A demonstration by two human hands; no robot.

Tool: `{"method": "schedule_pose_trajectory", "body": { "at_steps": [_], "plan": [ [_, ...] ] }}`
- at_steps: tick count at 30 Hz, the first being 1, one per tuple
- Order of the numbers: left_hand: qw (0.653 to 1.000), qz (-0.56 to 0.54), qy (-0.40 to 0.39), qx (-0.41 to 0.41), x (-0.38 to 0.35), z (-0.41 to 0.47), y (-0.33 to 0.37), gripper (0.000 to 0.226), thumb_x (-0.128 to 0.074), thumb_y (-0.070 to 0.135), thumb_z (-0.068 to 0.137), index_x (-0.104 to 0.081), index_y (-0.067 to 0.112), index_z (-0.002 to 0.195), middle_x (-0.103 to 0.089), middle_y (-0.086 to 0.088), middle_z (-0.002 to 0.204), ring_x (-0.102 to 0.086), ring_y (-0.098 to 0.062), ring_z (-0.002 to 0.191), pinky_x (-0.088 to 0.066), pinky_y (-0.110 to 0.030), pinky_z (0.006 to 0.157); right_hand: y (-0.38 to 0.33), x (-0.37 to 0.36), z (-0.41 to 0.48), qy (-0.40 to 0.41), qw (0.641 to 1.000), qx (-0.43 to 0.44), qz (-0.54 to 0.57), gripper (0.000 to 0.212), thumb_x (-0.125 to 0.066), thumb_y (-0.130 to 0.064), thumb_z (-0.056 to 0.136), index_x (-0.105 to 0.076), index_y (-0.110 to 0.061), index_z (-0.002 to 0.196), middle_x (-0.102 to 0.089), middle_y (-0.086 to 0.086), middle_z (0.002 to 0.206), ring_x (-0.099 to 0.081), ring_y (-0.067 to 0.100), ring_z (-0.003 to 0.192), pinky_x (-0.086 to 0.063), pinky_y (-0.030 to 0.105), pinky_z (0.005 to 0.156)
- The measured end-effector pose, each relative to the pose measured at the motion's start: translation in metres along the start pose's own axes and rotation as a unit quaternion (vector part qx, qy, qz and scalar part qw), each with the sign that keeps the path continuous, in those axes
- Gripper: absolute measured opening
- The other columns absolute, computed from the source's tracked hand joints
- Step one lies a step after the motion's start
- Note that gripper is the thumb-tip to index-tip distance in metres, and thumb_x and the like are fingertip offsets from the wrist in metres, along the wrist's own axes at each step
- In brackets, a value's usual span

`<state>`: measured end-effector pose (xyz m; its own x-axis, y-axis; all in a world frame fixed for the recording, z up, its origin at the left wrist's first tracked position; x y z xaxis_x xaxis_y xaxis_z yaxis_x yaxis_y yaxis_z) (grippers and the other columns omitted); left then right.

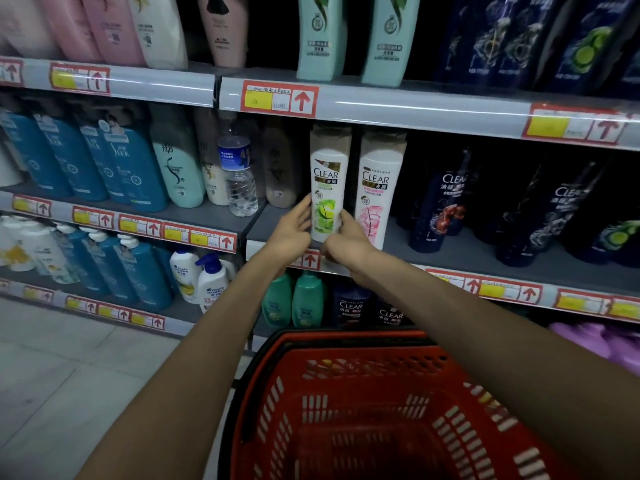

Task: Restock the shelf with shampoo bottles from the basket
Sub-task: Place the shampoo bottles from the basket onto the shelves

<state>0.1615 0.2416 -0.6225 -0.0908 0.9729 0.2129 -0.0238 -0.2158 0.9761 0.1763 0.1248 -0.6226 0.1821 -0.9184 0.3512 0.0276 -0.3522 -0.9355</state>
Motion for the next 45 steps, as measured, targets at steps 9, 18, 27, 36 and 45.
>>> {"method": "schedule_pose_trajectory", "body": {
  "at_steps": [9, 18, 27, 36, 45],
  "plan": [
    [0.996, 0.042, 0.078, 0.029, 0.003, -0.014, 0.008, 0.074, -0.056, -0.009, 0.092, -0.03, 0.014, 0.157, -0.044, -0.014, 0.153, -0.042, -0.024, 0.142, -0.048, -0.035, 0.1, -0.001, 0.017, -0.021, -0.027, 0.999, -0.015, -0.04, 0.065, -0.056, 0.007, 0.086, -0.05, -0.016, 0.146, -0.065, 0.006, 0.134, -0.061, 0.03, 0.122, -0.051, 0.035, 0.094],
    [0.994, 0.018, 0.102, 0.037, -0.02, -0.032, 0.008, 0.068, -0.055, -0.008, 0.095, -0.03, 0.011, 0.156, -0.049, -0.002, 0.133, -0.048, -0.017, 0.126, -0.044, -0.032, 0.101, -0.007, 0.035, -0.035, -0.055, 0.995, -0.011, -0.088, 0.065, -0.05, 0.013, 0.086, -0.049, -0.016, 0.144, -0.06, 0.002, 0.134, -0.063, 0.035, 0.114, -0.06, 0.052, 0.086],
    [0.996, 0.03, 0.071, 0.052, -0.007, -0.019, -0.014, 0.079, -0.043, -0.02, 0.09, -0.022, 0.012, 0.159, -0.038, -0.016, 0.157, -0.04, -0.03, 0.142, -0.042, -0.039, 0.111, 0.014, -0.004, 0.004, 0.001, 0.996, -0.041, -0.074, 0.053, -0.058, -0.005, 0.089, -0.047, -0.013, 0.14, -0.063, 0.01, 0.132, -0.061, 0.031, 0.119, -0.052, 0.039, 0.101],
    [0.998, 0.011, 0.056, 0.02, -0.013, -0.019, -0.016, 0.074, -0.035, -0.029, 0.086, -0.032, 0.002, 0.153, -0.05, -0.019, 0.147, -0.044, -0.01, 0.118, -0.043, -0.001, 0.075, 0.037, -0.011, 0.022, 0.019, 0.997, -0.012, -0.073, 0.065, -0.058, -0.005, 0.075, -0.053, -0.025, 0.136, -0.068, 0.003, 0.127, -0.062, 0.026, 0.118, -0.051, 0.038, 0.103],
    [0.998, 0.015, 0.062, 0.017, -0.013, -0.023, -0.012, 0.082, -0.029, -0.031, 0.081, -0.034, 0.006, 0.154, -0.052, -0.013, 0.146, -0.045, -0.01, 0.123, -0.04, 0.005, 0.072, 0.066, -0.015, 0.045, 0.02, 0.996, 0.02, -0.082, 0.073, -0.05, -0.011, 0.06, -0.052, -0.029, 0.13, -0.07, 0.002, 0.119, -0.067, 0.024, 0.11, -0.058, 0.044, 0.095]
  ]
}}
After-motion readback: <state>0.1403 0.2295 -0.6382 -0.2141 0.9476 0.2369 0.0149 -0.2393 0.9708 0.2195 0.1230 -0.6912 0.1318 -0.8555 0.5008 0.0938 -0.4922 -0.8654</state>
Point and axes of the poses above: each hand's wrist, its own z-axis towards the middle knuckle, its own x-axis out of the back of the hand, y = z × x, the point moved 4 cm from there along z, towards the middle knuckle
